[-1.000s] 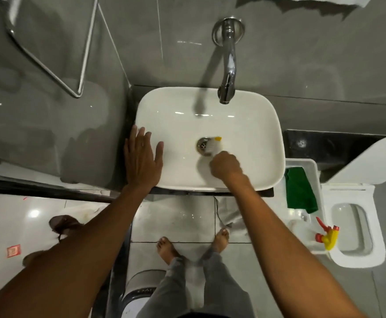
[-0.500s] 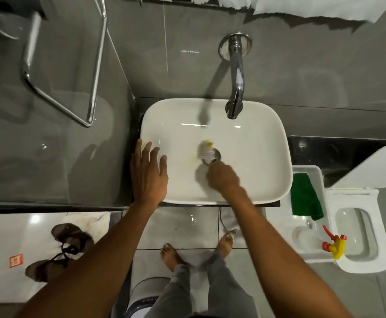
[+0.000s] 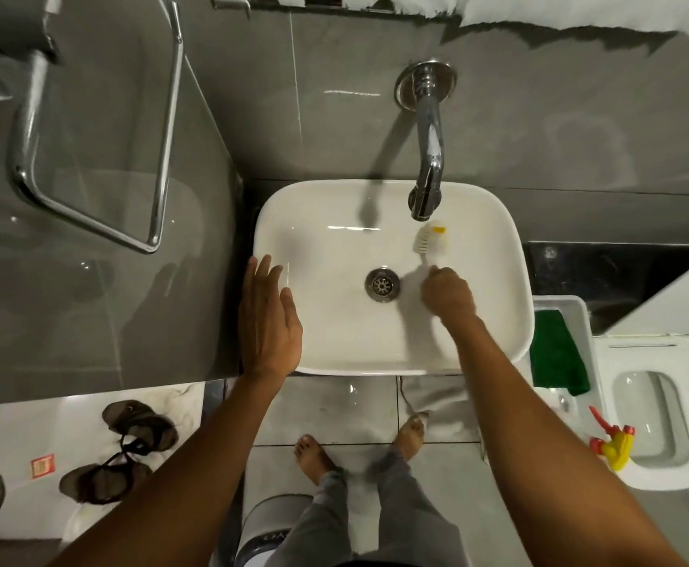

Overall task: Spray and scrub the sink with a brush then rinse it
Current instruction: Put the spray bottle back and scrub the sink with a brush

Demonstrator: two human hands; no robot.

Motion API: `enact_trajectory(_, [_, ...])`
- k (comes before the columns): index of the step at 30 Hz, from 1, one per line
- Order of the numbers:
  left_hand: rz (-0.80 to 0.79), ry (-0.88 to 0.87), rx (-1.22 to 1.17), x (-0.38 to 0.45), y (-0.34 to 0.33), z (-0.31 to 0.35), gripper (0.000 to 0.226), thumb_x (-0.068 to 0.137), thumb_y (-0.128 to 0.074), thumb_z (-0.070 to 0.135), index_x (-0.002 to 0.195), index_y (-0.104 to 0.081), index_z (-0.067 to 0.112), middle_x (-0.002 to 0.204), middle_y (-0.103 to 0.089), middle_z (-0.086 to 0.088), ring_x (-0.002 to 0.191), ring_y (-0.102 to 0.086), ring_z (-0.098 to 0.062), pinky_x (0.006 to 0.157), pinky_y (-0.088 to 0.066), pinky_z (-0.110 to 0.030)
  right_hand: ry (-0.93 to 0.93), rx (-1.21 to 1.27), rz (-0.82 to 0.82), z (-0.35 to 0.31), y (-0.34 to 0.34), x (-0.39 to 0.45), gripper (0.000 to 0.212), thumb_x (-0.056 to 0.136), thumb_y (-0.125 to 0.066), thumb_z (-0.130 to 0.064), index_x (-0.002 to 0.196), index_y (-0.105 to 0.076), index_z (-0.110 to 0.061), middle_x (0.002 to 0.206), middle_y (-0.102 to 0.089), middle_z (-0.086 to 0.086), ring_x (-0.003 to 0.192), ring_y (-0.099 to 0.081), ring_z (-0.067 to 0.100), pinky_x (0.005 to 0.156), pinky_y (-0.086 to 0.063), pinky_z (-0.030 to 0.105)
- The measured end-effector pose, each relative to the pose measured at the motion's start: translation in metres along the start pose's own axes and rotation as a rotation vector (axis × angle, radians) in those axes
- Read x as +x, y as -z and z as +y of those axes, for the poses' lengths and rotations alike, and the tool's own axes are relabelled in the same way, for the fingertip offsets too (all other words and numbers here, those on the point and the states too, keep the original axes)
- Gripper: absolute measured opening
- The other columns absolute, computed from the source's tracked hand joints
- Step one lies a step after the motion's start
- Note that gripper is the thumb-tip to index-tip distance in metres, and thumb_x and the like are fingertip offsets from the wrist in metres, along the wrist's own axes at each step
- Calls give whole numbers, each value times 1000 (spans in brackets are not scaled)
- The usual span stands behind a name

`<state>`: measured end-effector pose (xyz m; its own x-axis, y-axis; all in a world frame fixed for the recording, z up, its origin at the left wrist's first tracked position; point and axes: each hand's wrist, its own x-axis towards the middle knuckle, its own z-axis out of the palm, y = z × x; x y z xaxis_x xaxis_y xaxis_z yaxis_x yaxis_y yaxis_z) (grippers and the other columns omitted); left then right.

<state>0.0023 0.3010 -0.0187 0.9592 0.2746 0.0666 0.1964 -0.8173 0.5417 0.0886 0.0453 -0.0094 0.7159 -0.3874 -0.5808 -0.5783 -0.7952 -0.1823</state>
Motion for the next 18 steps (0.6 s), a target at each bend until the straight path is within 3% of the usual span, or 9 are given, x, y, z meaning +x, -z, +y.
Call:
enact_trajectory(2, [5, -4, 1, 0, -1, 0, 38, 114, -44, 15, 148, -56, 5, 169, -44, -9, 165, -29, -28, 131, -36, -42, 192, -48, -134, -36, -31, -26, 43, 112, -35, -20, 148, -52, -4, 147, -58, 22, 135, -58, 42, 108, -47, 46])
enact_trajectory(4, [18, -16, 7, 0, -2, 0, 33, 113, -46, 13, 141, -61, 3, 166, -49, -10, 164, -31, -29, 128, -40, -46, 377, -80, -211, -69, -64, -53, 44, 114, -31, -30, 142, -55, -6, 140, -64, 22, 130, -63, 41, 102, -49, 46])
enact_trajectory(6, [23, -8, 10, 0, -3, -2, 28, 113, -47, 11, 133, -64, 1, 162, -53, -11, 164, -31, -29, 125, -45, -50, 429, -42, -211, -93, -71, -66, 50, 114, -25, -39, 135, -56, -7, 134, -68, 23, 126, -65, 43, 101, -48, 47])
enact_trajectory(10, [26, -23, 2, -2, -3, -3, 23, 111, -48, 6, 124, -66, -1, 159, -56, -12, 164, -32, -31, 123, -47, -49, 263, -27, -45, -85, -38, -28, 50, 115, -24, -40, 138, -53, -7, 139, -65, 20, 132, -62, 39, 109, -45, 45])
enact_trajectory(15, [-6, 0, -8, -1, -2, -2, 25, 113, -47, 11, 128, -65, 3, 163, -51, -8, 166, -26, -25, 125, -46, -44, -70, 41, 50, 13, -2, 11, 53, 114, -27, -37, 144, -55, -4, 145, -61, 20, 137, -58, 41, 111, -45, 48])
enact_trajectory(18, [-3, -14, -11, -1, -1, -1, 23, 111, -48, 9, 122, -67, 2, 158, -57, -9, 166, -28, -27, 124, -46, -42, -55, -11, -13, 48, -1, -2, 47, 114, -31, -28, 139, -58, 2, 137, -64, 25, 128, -62, 43, 103, -49, 45])
